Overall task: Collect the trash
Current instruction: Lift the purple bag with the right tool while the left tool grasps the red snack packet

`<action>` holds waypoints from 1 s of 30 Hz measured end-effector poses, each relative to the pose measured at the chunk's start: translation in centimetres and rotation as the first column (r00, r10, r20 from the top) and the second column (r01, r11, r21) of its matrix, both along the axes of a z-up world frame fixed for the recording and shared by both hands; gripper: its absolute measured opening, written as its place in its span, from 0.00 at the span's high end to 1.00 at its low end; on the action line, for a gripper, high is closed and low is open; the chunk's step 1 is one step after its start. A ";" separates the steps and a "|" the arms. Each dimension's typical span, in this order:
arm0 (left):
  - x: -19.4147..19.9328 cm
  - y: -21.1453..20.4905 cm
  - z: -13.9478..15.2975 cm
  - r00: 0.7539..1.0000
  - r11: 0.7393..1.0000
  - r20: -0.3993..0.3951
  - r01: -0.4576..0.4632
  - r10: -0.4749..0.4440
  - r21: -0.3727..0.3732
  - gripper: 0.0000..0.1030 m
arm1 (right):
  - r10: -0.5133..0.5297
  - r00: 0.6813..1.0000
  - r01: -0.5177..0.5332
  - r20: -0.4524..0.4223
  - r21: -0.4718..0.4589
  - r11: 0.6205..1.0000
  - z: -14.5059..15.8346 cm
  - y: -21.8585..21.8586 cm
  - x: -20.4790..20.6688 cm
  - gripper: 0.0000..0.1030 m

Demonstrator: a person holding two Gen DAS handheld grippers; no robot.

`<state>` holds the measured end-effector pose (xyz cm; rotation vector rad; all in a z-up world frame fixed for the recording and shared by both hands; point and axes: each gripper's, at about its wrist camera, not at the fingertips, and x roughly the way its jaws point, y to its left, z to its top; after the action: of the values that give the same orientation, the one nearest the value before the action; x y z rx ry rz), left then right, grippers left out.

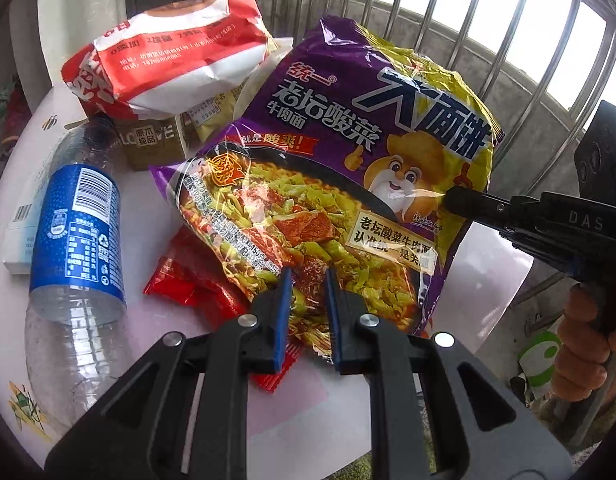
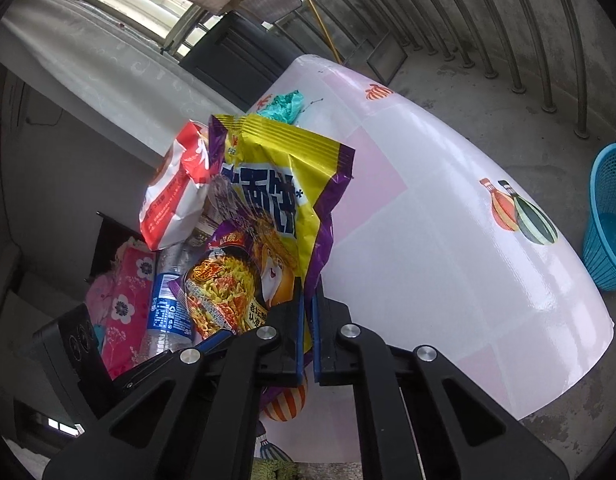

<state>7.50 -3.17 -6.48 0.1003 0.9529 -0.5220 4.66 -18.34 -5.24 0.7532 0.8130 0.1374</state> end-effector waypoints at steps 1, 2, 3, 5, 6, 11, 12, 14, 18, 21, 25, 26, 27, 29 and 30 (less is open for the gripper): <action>-0.4 1.1 0.5 1.000 1.000 0.020 -0.002 0.003 -0.025 0.85 | 0.003 1.000 -0.004 0.022 0.019 1.000 0.4 -0.2 -0.3 0.98; -0.9 1.5 1.1 0.999 0.999 0.039 -0.005 0.007 -0.048 0.85 | 0.006 0.999 -0.007 0.046 0.041 0.999 0.8 -0.5 -0.6 0.98; -1.3 1.9 1.6 0.998 0.998 0.057 -0.007 0.011 -0.066 0.85 | 0.007 0.998 -0.012 0.069 0.067 0.998 1.1 -0.9 -0.9 0.98; -2.2 3.1 2.8 0.995 0.995 0.095 -0.020 0.030 -0.102 0.85 | 0.002 0.994 -0.013 0.105 0.104 0.995 1.8 -1.7 -1.5 0.98; -2.5 3.7 3.2 0.993 0.993 0.106 -0.029 0.042 -0.116 0.85 | -0.004 0.993 -0.010 0.121 0.110 0.994 2.2 -2.1 -1.8 0.98; -3.0 6.2 4.3 0.986 0.985 0.124 -0.092 0.111 -0.146 0.85 | -0.056 0.981 0.034 0.183 0.124 0.992 4.0 -4.5 -4.1 0.98; -3.0 6.5 4.3 0.985 0.984 0.122 -0.101 0.119 -0.145 0.85 | -0.068 0.980 0.045 0.188 0.124 0.991 4.2 -4.9 -4.5 0.98; -2.9 7.2 4.2 0.985 0.983 0.113 -0.116 0.132 -0.143 0.85 | -0.086 0.978 0.064 0.191 0.119 0.991 4.4 -5.7 -5.3 0.98; -2.7 7.7 4.2 0.988 0.986 0.096 -0.109 0.121 -0.124 0.85 | -0.112 0.974 0.089 0.198 0.121 0.989 4.5 -6.5 -6.3 0.98; -2.7 6.9 3.6 0.992 0.995 0.102 -0.066 0.074 -0.079 0.83 | -0.122 0.975 0.098 0.187 0.133 0.986 4.1 -6.8 -6.2 0.98; -3.4 5.0 2.5 0.991 0.999 0.131 -0.022 0.019 0.023 0.60 | -0.124 0.977 0.098 0.173 0.154 0.983 3.2 -7.1 -5.9 0.98; -3.5 4.4 2.2 0.990 0.999 0.137 -0.014 0.007 0.052 0.57 | -0.123 0.978 0.096 0.170 0.159 0.983 3.0 -7.2 -5.7 0.98; -3.7 3.8 1.9 0.989 0.996 0.148 -0.008 -0.006 0.089 0.56 | -0.122 0.978 0.095 0.167 0.163 0.982 2.8 -7.1 -5.5 0.98; -3.5 2.7 1.1 0.987 0.985 0.158 -0.011 -0.017 0.171 0.56 | -0.120 0.980 0.091 0.161 0.173 0.981 2.3 -7.2 -5.5 0.98; -3.4 2.3 0.6 0.987 0.979 0.161 -0.019 -0.015 0.205 0.56 | -0.120 0.980 0.091 0.157 0.178 0.980 2.0 -7.3 -5.5 0.98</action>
<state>4.07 -0.89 -5.84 0.3244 0.8456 -0.4053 -0.80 -25.68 -3.20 0.9318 0.6049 0.1735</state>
